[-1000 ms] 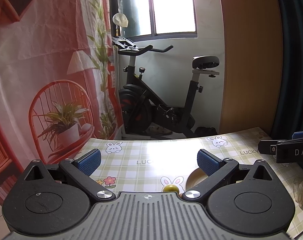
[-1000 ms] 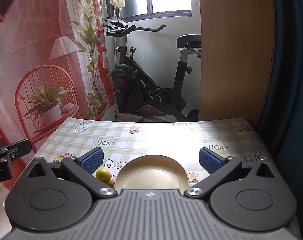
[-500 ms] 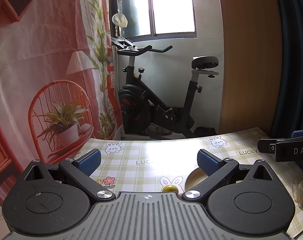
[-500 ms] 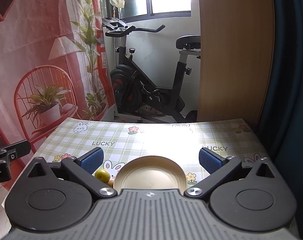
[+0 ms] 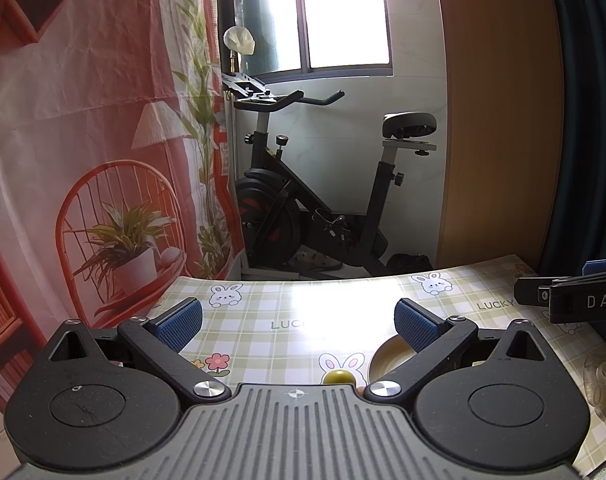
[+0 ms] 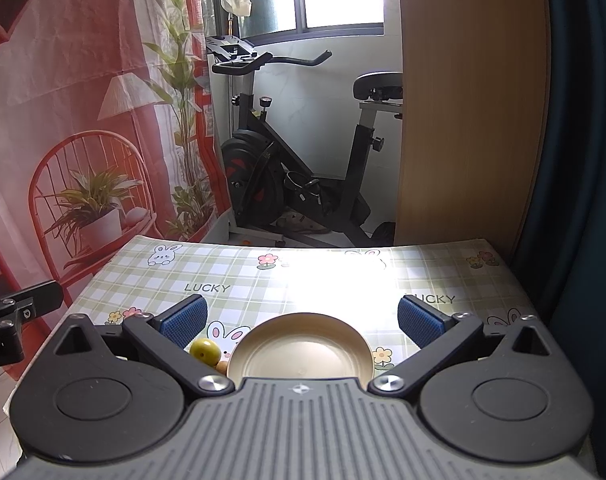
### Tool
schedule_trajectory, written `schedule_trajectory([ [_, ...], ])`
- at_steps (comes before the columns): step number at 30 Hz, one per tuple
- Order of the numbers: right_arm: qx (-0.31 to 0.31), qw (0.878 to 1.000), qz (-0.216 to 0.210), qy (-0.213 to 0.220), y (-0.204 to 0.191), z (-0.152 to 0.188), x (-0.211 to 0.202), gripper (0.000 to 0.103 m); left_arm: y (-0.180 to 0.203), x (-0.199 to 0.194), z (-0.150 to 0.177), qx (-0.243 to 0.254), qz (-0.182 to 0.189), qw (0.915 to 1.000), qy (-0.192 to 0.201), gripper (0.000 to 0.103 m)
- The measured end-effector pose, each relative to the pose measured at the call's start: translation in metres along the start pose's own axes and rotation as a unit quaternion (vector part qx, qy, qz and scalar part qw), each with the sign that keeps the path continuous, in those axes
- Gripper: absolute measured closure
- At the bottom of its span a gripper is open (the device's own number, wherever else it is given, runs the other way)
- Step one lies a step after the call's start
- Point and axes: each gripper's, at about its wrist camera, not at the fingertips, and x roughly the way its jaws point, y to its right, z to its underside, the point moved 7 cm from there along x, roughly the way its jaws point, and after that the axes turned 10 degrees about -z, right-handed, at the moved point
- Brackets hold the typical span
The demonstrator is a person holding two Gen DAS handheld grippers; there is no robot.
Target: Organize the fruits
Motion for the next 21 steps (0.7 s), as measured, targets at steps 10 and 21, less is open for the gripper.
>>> schedule_trajectory([
  [10, -0.001, 1.0, 0.001, 0.0, -0.0004, 0.0001, -0.0001, 0.0, 0.0002, -0.0001, 0.0, 0.0, 0.0, 1.0, 0.0, 0.0],
  [21, -0.021, 0.999, 0.007, 0.03, -0.001, -0.0016, -0.0019, 0.0, 0.0058, -0.0008, 0.0017, 0.014, -0.008, 0.9997, 0.017, 0.0],
])
